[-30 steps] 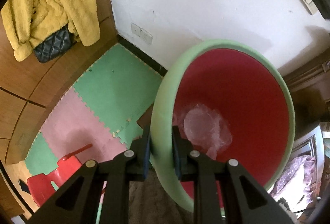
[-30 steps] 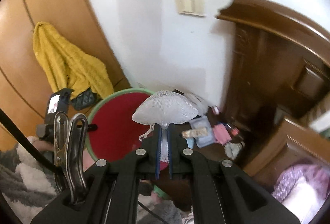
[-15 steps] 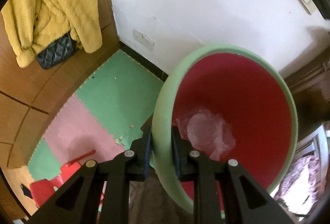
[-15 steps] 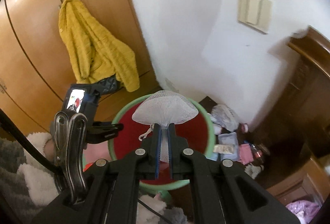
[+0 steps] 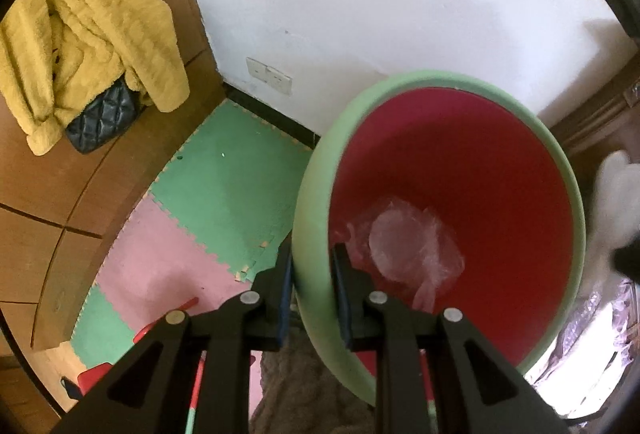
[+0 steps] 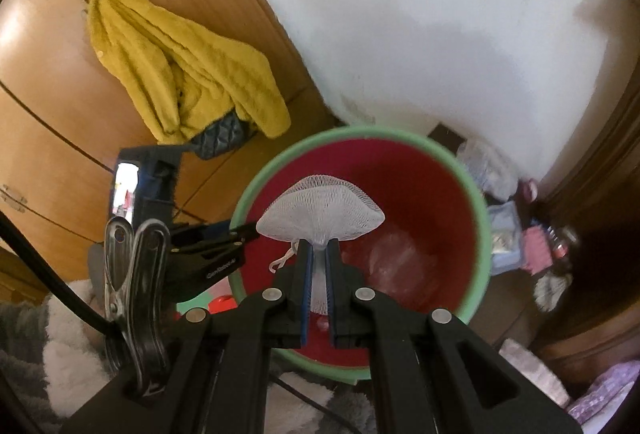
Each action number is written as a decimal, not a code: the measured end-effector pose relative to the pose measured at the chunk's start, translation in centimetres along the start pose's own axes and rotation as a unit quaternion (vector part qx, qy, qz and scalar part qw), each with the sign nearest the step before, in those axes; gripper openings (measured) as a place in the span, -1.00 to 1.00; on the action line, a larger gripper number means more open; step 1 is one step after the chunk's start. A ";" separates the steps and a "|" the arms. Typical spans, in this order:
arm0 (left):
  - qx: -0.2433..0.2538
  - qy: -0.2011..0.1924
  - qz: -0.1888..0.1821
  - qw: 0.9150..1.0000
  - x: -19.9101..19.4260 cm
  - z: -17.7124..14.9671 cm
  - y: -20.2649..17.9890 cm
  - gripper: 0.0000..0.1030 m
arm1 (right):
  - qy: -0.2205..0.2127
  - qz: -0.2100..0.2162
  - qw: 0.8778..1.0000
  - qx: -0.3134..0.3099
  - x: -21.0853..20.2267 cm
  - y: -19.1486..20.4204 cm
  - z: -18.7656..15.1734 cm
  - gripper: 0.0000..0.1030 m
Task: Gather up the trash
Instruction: 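Carry the white mesh item over the bucket and release it inside, then withdraw the open right tool from the bucket toward the nightstand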
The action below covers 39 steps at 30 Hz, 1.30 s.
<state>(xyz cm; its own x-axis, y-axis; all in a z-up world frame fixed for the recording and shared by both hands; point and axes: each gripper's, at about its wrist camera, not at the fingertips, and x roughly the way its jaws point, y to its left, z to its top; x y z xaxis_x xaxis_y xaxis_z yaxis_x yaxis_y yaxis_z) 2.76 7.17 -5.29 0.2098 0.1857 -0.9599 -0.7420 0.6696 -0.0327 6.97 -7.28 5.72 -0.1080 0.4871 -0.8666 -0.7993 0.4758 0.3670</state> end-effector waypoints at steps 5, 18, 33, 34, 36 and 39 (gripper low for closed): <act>0.008 0.005 -0.006 1.000 0.1 0.1 0.3 -0.62 | 0.029 -0.003 0.999 0.024 3.0 -0.3 0.6 -0.86; 0.027 0.018 -0.017 0.999 0.3 0.7 0.3 -0.61 | 0.121 -0.002 0.992 0.024 10.2 0.4 1.3 -0.43; 0.039 0.023 -0.021 0.999 0.3 0.9 0.1 -0.60 | 0.147 0.012 0.986 0.082 12.0 0.1 0.4 -0.16; 0.041 0.024 -0.021 0.999 0.3 0.9 0.0 -0.60 | 0.149 0.009 0.985 0.083 12.0 0.1 0.3 -0.16; 0.040 0.025 -0.025 0.999 0.4 0.9 0.1 -0.59 | 0.150 0.005 0.985 0.082 11.8 0.1 0.1 -0.16; 0.036 0.026 -0.028 0.999 0.4 0.8 0.3 -0.59 | 0.145 0.002 0.986 0.080 11.2 0.0 0.1 -0.16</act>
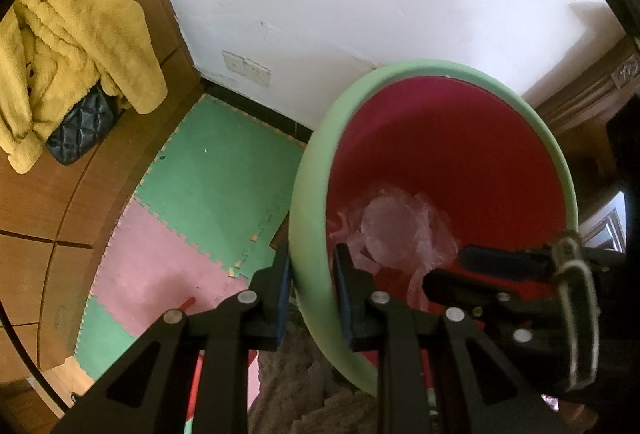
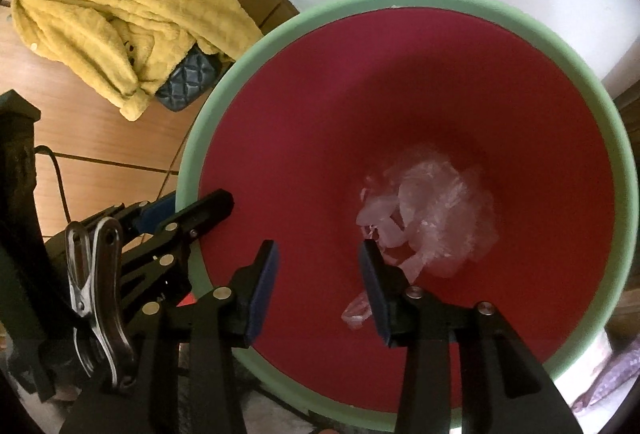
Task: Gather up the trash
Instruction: 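Withdraw the open right tool from the bucket toward the nightstand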
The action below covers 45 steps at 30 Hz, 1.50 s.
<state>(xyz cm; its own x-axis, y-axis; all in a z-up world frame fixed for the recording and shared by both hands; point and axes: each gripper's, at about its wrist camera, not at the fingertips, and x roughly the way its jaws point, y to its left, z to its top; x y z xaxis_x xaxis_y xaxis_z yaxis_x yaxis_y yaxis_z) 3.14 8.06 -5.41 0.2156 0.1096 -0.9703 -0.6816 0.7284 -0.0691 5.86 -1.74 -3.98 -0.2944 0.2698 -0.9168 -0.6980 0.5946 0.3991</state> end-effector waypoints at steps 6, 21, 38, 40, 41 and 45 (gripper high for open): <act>0.005 0.003 0.002 1.000 0.1 0.0 0.0 -0.59 | -0.011 0.001 1.000 -0.007 -0.9 -0.3 0.0 -0.16; 0.017 0.015 0.033 0.999 0.5 0.1 -0.8 -0.59 | -0.029 -0.006 0.999 -0.036 -4.5 -0.2 -0.9 -0.15; 0.007 0.024 0.043 0.999 0.5 -0.1 -1.0 -0.59 | -0.070 0.004 0.997 -0.020 -8.8 -2.7 -3.8 -0.16; 0.009 0.021 0.049 0.999 0.5 -0.1 -1.1 -0.59 | -0.079 0.004 0.997 -0.017 -9.4 -3.2 -4.3 -0.15; 0.012 0.020 0.052 0.998 0.5 -0.1 -1.3 -0.59 | -0.084 0.004 0.996 -0.016 -9.7 -3.5 -4.4 -0.16; 0.016 0.011 0.066 0.998 0.5 -0.4 -1.6 -0.59 | -0.102 0.010 0.995 -0.015 -11.4 -5.2 -5.2 -0.16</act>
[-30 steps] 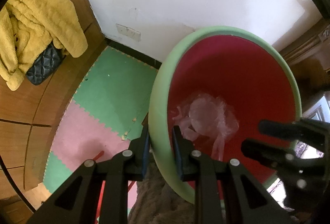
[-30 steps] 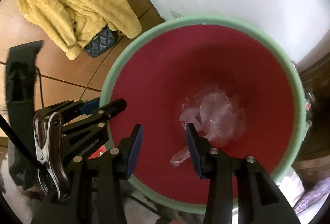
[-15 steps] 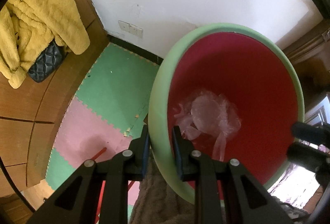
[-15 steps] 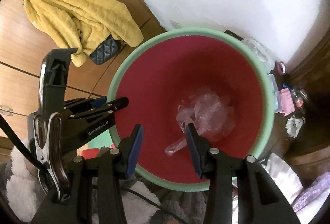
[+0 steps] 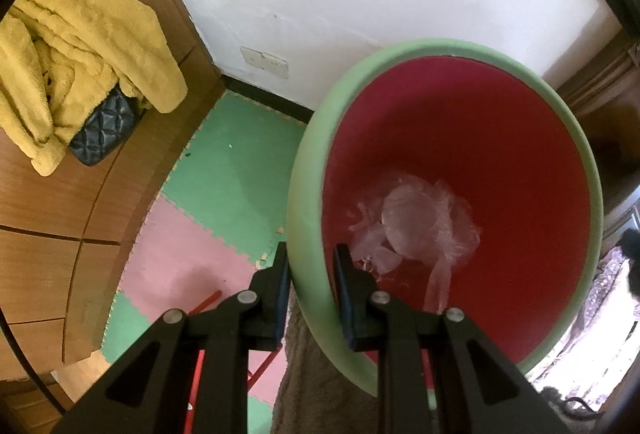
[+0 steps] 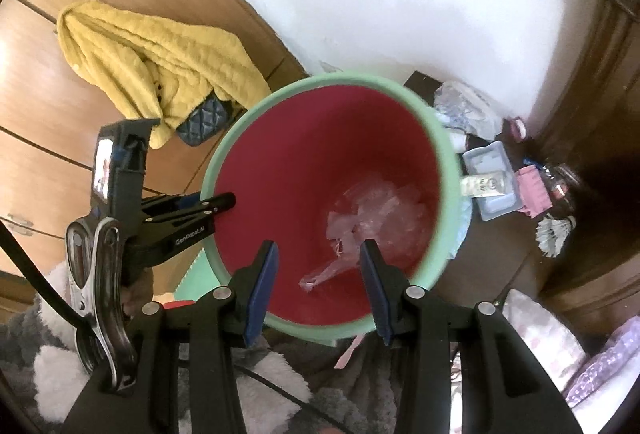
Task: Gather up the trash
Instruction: 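Withdraw the open right tool from the bucket toward the nightstand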
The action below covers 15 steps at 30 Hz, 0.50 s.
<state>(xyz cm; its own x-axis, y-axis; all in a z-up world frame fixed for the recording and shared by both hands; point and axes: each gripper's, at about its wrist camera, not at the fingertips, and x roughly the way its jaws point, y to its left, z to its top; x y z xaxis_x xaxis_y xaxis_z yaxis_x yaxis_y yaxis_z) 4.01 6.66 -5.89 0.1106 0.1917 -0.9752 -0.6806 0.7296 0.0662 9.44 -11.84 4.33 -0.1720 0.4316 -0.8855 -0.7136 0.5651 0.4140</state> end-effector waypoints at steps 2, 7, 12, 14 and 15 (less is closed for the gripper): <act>0.009 -0.005 0.011 1.000 -0.1 -0.2 -0.3 -0.58 | -0.010 -0.009 1.000 0.007 -1.1 -1.0 -0.4 -0.16; 0.032 -0.013 0.035 0.999 0.2 -0.4 -1.0 -0.56 | -0.041 -0.025 0.998 0.052 -4.7 -4.8 -2.4 -0.16; 0.029 -0.014 0.036 0.999 0.2 -0.3 -1.0 -0.56 | -0.053 -0.061 0.992 0.099 -6.6 -8.8 -5.2 -0.16; 0.027 -0.015 0.037 0.999 0.2 -0.4 -1.0 -0.56 | -0.060 -0.068 0.987 0.134 -7.1 -10.8 -6.6 -0.16; 0.023 -0.015 0.037 0.999 0.1 -0.5 -1.0 -0.56 | -0.061 -0.068 0.985 0.149 -7.2 -11.7 -7.3 -0.16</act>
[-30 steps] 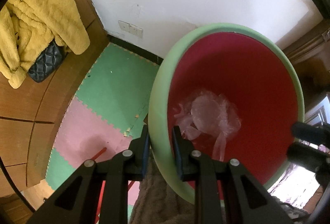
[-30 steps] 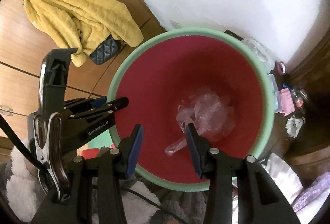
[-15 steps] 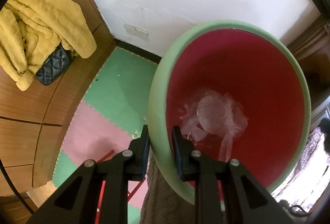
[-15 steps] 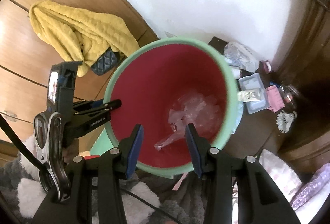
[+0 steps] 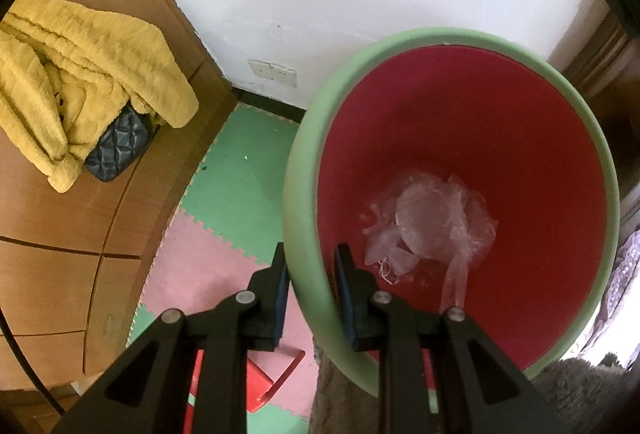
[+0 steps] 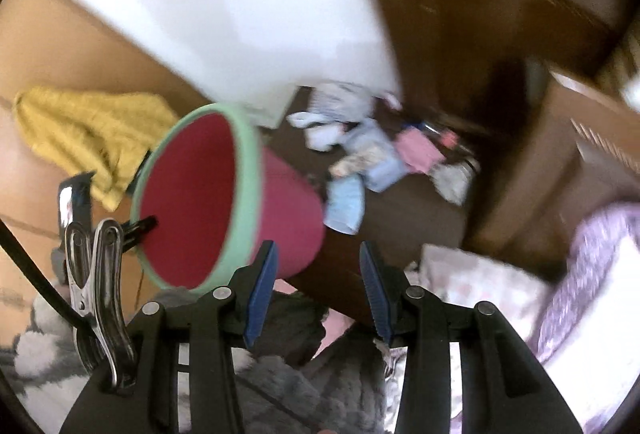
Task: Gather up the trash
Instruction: 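Withdraw the open right tool from the bucket toward the nightstand, then close the right tool on the light blue tissue on the nightstand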
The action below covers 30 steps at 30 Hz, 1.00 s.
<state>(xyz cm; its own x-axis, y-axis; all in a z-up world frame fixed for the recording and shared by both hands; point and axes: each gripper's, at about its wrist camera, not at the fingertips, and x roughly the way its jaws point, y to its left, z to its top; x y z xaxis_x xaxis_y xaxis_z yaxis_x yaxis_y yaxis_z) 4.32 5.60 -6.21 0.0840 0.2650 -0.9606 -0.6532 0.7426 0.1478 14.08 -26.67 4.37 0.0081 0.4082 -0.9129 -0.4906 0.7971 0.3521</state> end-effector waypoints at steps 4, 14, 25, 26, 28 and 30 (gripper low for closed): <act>0.003 0.001 0.005 1.000 0.0 -0.2 -0.2 -0.55 | -0.006 -0.003 0.998 0.061 0.0 -4.4 -1.6 -0.16; -0.003 -0.001 -0.005 1.000 0.3 -0.4 0.1 -0.53 | -0.007 0.036 0.987 0.158 3.4 -10.8 -4.0 -0.15; -0.002 0.010 0.003 1.000 0.5 -0.4 -0.2 -0.53 | 0.077 0.046 0.956 0.280 13.6 -16.1 -6.8 -0.03; -0.002 0.009 0.002 1.000 0.5 -0.4 -0.1 -0.53 | 0.083 0.043 0.955 0.283 14.3 -16.2 -6.8 -0.03; 0.001 0.006 0.005 1.000 0.5 -0.4 -0.2 -0.53 | 0.098 0.030 0.955 0.277 16.0 -16.1 -6.6 -0.03; 0.006 0.008 0.011 1.000 0.5 -0.5 -0.4 -0.53 | 0.119 0.036 0.952 0.280 18.1 -16.0 -6.3 -0.03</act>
<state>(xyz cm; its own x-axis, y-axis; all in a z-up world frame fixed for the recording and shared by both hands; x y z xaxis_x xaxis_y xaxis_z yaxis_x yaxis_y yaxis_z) 4.27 5.18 -6.88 0.0583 0.2718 -0.9606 -0.6459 0.7439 0.1713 16.57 -34.80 -19.12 -0.2375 0.4115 -0.8799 0.0586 0.9103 0.4098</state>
